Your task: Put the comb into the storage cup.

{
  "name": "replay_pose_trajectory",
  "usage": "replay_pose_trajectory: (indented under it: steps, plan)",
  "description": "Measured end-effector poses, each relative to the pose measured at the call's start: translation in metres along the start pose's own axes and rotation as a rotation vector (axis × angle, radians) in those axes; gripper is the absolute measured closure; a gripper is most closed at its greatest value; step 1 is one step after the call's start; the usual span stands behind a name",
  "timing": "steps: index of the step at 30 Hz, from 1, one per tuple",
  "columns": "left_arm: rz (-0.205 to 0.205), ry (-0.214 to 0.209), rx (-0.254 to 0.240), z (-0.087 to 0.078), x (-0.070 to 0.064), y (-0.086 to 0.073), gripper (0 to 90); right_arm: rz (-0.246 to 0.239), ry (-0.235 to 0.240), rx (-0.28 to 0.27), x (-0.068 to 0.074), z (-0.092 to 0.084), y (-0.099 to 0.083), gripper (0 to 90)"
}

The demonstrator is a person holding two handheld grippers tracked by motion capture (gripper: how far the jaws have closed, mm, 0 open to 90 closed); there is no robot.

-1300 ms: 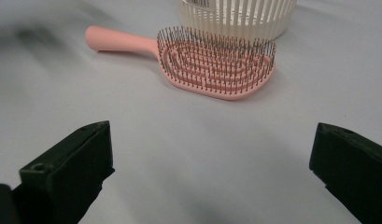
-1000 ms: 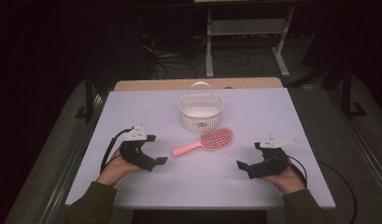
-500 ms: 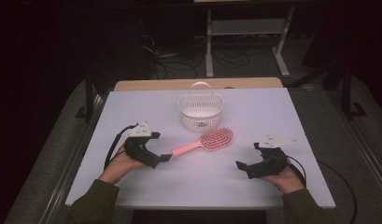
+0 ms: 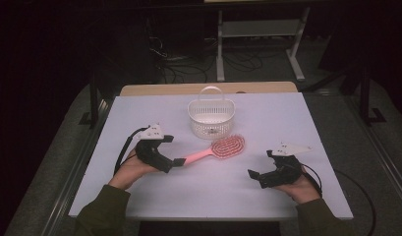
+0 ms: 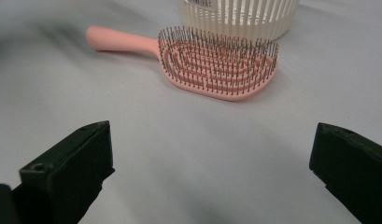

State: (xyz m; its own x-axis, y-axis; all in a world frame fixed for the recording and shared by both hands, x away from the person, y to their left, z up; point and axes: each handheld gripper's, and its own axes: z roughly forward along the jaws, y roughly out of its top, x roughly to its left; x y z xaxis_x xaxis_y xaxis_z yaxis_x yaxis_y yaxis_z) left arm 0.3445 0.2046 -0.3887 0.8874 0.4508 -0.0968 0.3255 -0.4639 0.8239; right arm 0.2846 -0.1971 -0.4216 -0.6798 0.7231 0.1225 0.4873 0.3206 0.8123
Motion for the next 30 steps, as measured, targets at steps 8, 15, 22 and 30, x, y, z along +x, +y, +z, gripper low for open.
replay_pose_trajectory:
  steps: [8,15,22,30]
  plan:
    - [0.017,-0.005,0.001,0.006,0.0,0.009,0.0,0.0,0.001,0.0,0.0,0.0,0.0,0.0]
    - [0.034,-0.011,0.007,0.013,0.0,0.017,0.0,-0.002,0.003,0.001,0.001,0.0,0.0,0.0]
    - [0.042,-0.03,0.007,0.023,-0.001,0.023,0.0,-0.001,0.007,0.0,0.001,0.001,0.0,0.0]
    - [0.061,-0.047,0.016,0.034,-0.003,0.031,0.0,0.0,0.009,-0.001,0.0,0.001,0.0,0.0]
